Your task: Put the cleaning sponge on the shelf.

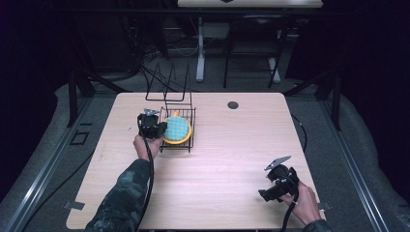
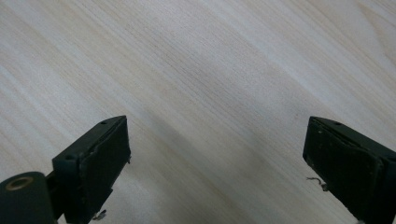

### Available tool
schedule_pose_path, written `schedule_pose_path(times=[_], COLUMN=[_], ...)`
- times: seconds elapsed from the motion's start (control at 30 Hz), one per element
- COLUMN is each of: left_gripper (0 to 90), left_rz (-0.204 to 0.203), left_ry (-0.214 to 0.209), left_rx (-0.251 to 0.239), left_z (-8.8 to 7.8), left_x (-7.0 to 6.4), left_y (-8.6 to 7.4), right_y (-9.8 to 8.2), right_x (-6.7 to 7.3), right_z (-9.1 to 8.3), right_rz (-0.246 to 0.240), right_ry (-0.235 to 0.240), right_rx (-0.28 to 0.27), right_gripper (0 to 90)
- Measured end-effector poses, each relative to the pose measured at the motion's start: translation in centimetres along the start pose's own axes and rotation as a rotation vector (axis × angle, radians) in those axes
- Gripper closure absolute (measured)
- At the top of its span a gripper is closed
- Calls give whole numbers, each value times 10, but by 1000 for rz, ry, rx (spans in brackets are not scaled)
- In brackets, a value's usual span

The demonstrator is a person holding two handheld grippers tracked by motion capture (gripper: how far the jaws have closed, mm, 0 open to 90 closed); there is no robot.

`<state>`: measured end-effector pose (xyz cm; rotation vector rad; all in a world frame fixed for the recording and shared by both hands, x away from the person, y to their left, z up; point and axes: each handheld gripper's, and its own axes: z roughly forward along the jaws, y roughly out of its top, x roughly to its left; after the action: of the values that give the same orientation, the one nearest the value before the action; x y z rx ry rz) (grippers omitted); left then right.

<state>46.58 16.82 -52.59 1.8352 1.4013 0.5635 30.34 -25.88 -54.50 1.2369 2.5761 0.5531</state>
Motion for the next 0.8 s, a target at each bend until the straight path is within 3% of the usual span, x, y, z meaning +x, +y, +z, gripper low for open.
schedule_pose_path(times=[0.33, 0.8], left_gripper=[862, 849], left_rz=[-13, 2], left_ry=[3, 22], left_rx=[3, -1], left_z=[5, 9], left_x=[0, -5], left_y=[-2, 0], right_y=[0, 0], right_x=[0, 0], right_z=[0, -1], right_rz=[-7, -1], right_ry=[-3, -3], right_rx=[-5, -6], right_gripper=[72, 72])
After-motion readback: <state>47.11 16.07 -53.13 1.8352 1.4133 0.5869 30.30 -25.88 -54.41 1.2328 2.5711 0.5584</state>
